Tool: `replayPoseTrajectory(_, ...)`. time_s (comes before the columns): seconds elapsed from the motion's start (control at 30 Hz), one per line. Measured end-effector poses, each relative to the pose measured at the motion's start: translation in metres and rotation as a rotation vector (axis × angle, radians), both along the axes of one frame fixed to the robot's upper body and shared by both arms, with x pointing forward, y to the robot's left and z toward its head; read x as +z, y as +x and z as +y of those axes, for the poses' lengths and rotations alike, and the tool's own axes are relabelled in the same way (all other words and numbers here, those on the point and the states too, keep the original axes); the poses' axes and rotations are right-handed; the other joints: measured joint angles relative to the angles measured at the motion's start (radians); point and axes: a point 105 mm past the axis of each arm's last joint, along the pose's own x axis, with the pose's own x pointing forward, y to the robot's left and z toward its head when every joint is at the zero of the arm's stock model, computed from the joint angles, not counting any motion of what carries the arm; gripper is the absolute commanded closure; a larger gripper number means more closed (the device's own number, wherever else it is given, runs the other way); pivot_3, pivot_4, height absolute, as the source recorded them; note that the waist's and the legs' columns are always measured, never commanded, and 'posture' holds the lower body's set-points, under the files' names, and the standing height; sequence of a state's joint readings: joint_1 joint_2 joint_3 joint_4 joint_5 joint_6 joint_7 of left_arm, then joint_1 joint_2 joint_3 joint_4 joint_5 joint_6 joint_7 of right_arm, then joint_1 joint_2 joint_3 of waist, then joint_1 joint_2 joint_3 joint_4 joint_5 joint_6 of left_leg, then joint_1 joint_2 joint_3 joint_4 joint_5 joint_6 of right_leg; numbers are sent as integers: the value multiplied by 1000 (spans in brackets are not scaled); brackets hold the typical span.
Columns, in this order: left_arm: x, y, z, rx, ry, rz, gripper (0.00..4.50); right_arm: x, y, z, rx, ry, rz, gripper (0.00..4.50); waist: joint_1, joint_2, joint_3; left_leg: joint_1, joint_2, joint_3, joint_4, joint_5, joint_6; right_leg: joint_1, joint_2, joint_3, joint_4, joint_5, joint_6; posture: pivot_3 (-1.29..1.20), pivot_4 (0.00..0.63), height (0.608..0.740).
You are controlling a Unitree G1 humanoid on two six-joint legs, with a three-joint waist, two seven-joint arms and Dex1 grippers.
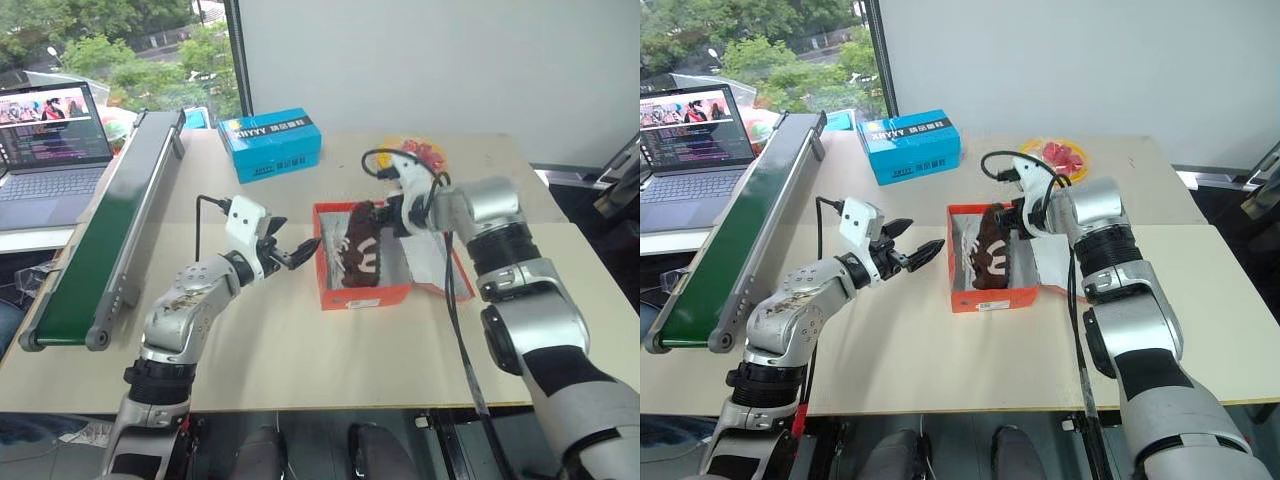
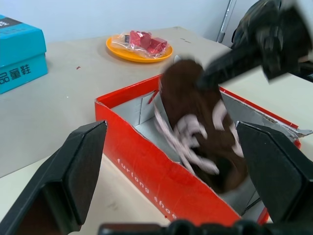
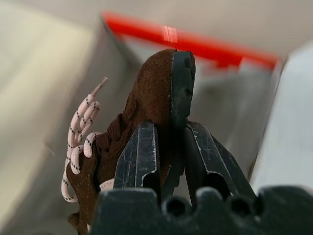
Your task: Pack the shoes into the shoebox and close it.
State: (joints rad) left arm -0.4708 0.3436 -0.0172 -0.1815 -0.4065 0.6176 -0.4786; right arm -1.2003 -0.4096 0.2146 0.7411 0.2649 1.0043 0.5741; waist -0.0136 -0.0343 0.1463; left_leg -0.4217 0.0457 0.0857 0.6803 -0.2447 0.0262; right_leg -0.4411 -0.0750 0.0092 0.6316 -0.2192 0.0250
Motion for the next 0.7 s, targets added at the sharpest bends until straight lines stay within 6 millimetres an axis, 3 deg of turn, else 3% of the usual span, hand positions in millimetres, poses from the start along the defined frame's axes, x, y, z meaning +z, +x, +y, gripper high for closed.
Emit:
replayPoseTrajectory(0.2, -1, 0, -4, 30, -51, 10, 0, -15, 6, -15, 18, -145, 16, 4181, -1, 0, 0, 2, 0, 1, 0, 0, 0, 1, 0, 1, 0, 0, 1, 0, 150, 740)
replayPoseTrajectory(0.53, -3, 0, -4, 58, -75, 17, 0, -18, 11, -3, 167, -325, -11, 4181, 3, 0, 0, 2, -1, 1, 0, 0, 0, 2, -1, 0, 0, 1, 1, 0, 150, 740)
replayPoseTrajectory(0.7, -12, -2, -5, 78, -93, 42, 0, -23, 12, -8, 210, -396, -9, 4181, 6, 0, 0, 2, -1, 1, 0, 0, 0, 3, -1, -1, 0, 1, 1, 0, 150, 740)
